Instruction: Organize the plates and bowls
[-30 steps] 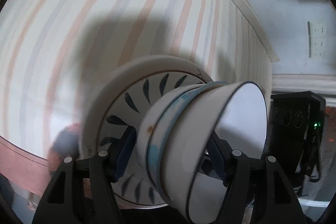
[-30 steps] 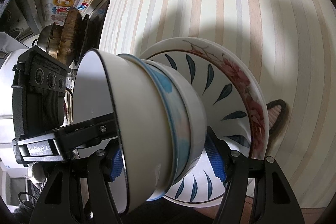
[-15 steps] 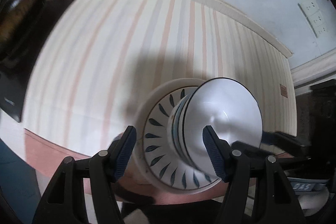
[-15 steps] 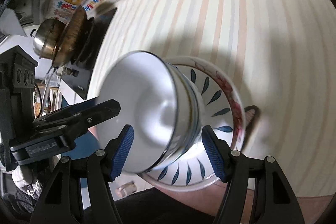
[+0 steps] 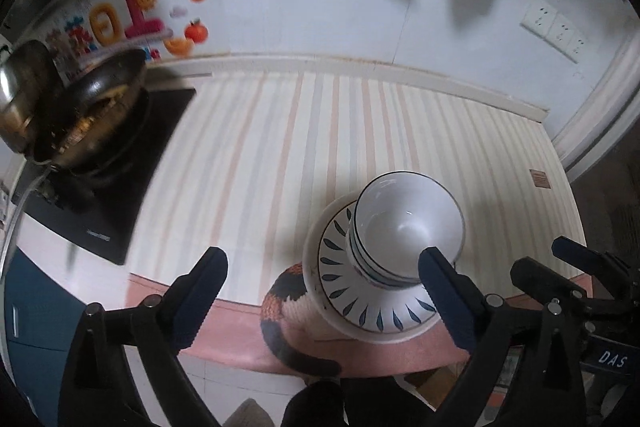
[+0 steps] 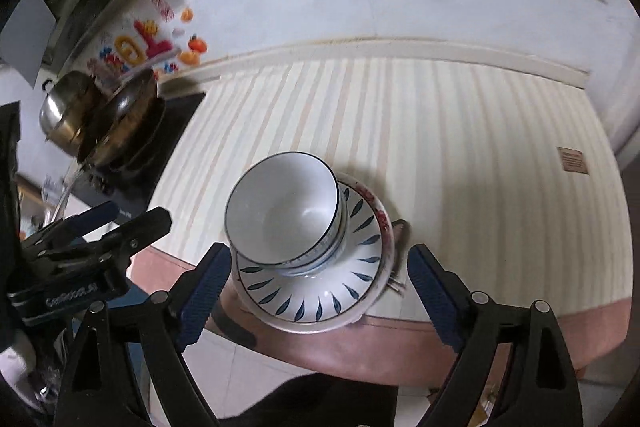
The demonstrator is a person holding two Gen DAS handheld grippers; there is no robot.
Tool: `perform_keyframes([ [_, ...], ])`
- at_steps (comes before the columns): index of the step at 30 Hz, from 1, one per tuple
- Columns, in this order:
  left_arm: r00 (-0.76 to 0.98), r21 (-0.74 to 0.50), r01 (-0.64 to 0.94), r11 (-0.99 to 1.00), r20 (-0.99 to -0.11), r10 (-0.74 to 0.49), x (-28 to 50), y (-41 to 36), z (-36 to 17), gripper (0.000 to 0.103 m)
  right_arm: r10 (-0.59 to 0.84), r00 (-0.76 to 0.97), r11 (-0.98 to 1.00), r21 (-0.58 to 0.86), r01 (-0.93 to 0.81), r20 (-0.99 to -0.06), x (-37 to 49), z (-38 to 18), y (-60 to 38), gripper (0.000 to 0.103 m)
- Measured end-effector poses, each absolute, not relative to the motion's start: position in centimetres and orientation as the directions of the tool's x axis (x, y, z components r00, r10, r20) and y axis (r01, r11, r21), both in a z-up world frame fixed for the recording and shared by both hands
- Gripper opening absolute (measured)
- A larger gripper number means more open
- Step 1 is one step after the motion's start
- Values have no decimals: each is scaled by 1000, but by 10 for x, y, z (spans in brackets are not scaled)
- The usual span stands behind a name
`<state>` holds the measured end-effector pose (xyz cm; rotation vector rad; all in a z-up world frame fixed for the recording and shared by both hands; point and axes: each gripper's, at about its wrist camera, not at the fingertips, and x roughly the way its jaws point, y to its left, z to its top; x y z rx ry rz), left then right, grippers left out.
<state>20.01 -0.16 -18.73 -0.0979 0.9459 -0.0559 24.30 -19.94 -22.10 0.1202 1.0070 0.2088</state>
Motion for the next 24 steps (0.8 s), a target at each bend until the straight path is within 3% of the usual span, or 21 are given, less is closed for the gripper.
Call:
perform_keyframes([
  [16, 731, -86, -8, 996, -680, -53, 65, -27, -119, 98, 201, 679, 979, 159, -124, -707, 91, -136, -217, 95],
  [24, 762, -95, 2, 996, -645, -63, -7, -42, -100, 103, 190, 727, 982, 126, -142, -659, 1, -107, -228, 96],
])
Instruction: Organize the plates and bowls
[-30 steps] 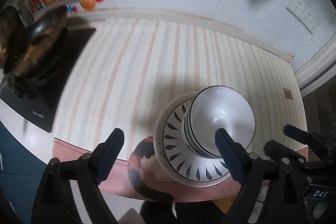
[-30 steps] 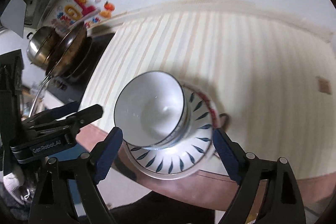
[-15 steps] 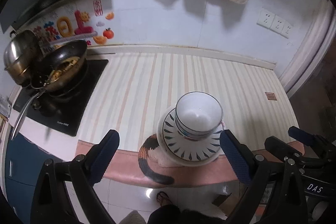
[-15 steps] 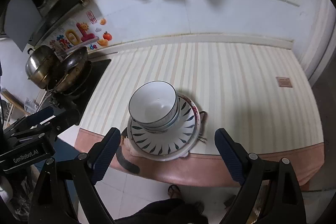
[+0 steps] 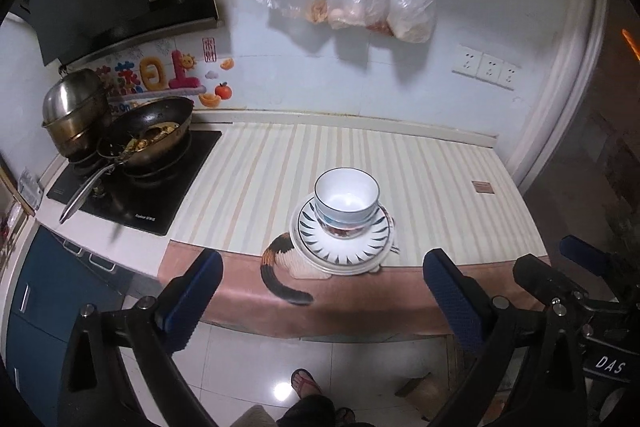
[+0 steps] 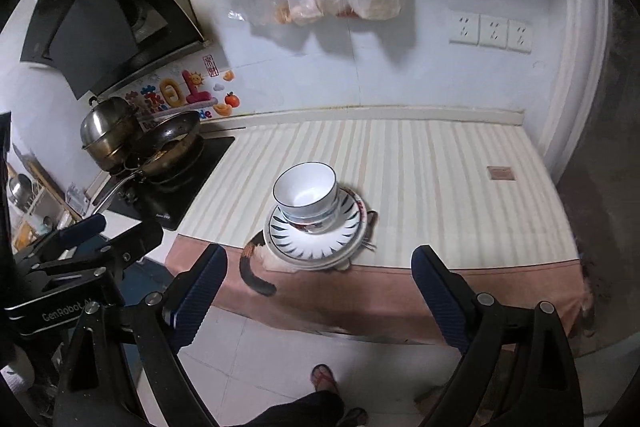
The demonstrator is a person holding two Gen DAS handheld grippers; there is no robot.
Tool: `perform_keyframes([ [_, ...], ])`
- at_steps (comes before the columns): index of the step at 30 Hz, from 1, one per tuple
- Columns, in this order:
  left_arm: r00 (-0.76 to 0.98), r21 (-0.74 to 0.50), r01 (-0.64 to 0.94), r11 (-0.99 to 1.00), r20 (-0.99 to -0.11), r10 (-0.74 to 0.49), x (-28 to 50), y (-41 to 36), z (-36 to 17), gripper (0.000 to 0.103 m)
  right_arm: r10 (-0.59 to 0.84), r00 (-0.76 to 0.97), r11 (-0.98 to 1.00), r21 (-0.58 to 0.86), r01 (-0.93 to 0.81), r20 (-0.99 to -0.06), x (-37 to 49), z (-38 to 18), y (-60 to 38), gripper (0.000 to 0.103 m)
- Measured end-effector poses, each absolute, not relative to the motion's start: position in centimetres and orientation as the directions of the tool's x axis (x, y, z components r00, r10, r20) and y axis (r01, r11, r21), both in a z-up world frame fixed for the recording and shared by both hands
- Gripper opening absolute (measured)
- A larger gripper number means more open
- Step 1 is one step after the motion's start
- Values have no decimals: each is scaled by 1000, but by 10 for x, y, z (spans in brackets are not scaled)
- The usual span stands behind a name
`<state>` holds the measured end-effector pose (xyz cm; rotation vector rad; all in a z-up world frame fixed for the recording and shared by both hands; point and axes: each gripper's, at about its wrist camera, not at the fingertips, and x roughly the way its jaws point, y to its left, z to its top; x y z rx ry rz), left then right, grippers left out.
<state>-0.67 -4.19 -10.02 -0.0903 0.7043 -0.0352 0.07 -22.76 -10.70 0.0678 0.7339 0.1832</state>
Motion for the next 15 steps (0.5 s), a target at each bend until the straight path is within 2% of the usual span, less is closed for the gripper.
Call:
perform_keyframes([
  [8, 808, -47, -36, 998, -589, 2, -68, -51, -84, 103, 125, 787, 992, 58, -114, -604, -78, -85, -233, 99],
  [15, 808, -27, -53, 998, -588, 26, -97, -49, -87, 103, 117, 804, 993, 41, -115, -583, -121, -74, -231, 99],
])
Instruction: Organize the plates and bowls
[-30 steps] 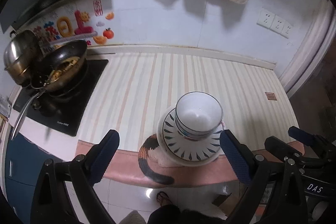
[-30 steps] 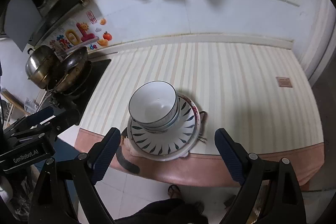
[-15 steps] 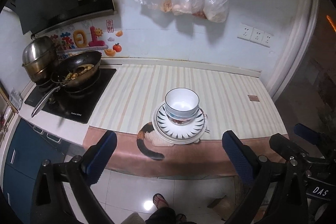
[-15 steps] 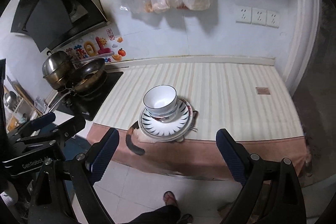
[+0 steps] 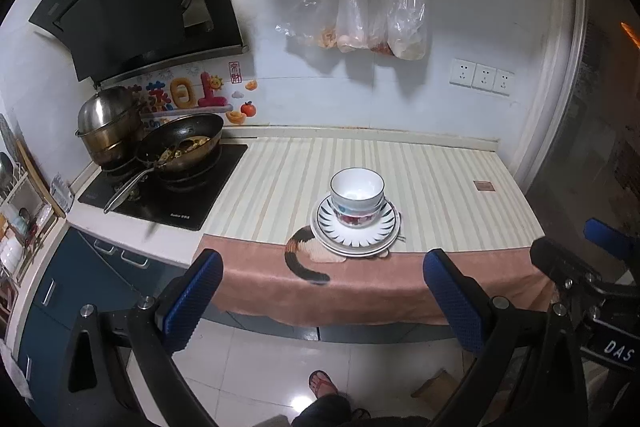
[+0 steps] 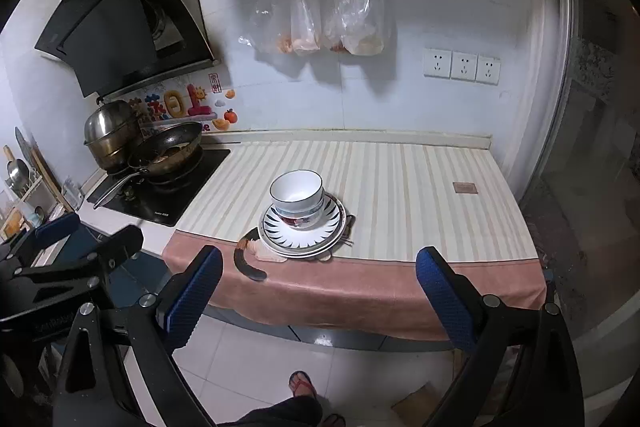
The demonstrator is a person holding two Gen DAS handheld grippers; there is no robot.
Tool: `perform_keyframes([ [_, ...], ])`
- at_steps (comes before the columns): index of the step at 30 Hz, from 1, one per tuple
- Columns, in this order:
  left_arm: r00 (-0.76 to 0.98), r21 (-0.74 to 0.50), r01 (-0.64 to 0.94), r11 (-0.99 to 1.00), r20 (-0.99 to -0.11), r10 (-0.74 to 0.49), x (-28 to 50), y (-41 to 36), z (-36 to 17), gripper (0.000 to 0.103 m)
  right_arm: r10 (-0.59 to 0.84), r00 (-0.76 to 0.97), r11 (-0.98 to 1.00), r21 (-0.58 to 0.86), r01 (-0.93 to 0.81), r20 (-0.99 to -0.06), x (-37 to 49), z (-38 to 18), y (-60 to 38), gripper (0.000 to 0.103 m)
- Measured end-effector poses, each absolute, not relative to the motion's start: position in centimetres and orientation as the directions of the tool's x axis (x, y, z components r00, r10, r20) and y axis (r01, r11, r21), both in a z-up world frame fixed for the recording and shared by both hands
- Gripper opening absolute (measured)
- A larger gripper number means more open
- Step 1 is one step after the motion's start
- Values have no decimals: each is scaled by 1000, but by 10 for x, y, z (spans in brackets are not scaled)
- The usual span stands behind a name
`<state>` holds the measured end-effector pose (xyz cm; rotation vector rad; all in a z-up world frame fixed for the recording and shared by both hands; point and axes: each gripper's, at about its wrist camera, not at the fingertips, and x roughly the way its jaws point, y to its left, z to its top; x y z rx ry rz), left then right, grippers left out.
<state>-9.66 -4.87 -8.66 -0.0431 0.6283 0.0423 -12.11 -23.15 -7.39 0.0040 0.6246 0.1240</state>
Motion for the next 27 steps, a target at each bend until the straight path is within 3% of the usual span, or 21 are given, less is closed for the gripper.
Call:
perform_keyframes([
  [27, 808, -44, -73, 996, -588, 33, -114, -34, -87, 103, 95, 807, 994, 14, -106, -583, -125, -71, -219, 100],
])
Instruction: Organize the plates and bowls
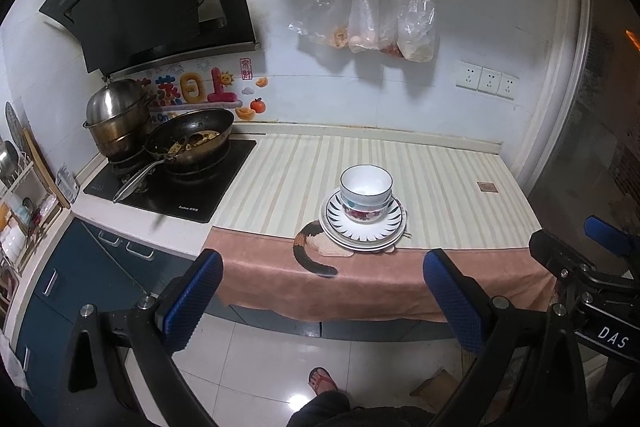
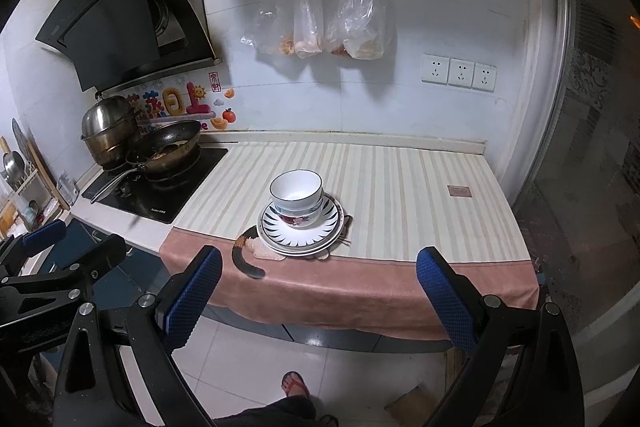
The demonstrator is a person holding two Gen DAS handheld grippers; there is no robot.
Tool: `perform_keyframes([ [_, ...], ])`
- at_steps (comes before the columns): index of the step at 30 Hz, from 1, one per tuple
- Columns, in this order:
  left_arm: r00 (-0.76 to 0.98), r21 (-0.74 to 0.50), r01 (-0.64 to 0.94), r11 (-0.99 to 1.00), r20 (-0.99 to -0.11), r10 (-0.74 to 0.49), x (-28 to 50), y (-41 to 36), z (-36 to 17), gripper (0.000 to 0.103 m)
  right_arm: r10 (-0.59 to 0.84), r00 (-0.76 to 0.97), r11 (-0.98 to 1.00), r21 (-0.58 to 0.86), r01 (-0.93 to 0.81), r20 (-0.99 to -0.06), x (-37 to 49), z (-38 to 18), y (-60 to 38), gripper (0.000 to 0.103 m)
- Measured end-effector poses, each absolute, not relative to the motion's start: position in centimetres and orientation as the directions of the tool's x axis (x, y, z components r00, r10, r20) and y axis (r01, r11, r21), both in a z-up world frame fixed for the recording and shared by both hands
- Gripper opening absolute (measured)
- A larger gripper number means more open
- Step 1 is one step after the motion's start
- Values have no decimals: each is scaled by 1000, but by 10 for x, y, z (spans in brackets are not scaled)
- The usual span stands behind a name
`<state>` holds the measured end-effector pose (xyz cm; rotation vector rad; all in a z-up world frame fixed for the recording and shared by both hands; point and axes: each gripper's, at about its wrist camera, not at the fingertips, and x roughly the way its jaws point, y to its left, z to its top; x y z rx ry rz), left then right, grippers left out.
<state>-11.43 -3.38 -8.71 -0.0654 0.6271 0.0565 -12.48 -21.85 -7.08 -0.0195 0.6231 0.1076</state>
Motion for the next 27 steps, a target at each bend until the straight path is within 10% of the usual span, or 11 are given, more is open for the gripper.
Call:
perform_keyframes([
  [27, 805, -56, -86, 995, -592, 37, -113, -38, -87, 103, 99, 802, 994, 17, -111, -589, -115, -75, -225, 100],
])
